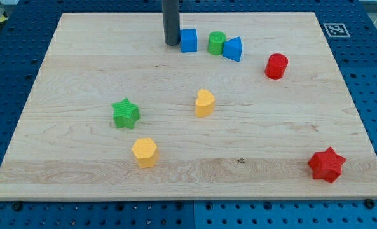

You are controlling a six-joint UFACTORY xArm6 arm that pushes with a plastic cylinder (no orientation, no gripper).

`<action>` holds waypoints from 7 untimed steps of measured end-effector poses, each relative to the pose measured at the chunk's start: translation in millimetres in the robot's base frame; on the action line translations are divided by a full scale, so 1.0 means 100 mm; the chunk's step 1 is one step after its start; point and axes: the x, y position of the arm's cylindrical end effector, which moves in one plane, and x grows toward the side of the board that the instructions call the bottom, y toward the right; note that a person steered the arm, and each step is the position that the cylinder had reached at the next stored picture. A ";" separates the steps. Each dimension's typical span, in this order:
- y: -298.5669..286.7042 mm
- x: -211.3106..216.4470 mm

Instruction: Slide the blue cube towards the green circle

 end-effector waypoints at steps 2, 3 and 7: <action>0.03 -0.04; 0.04 -0.04; 0.13 0.04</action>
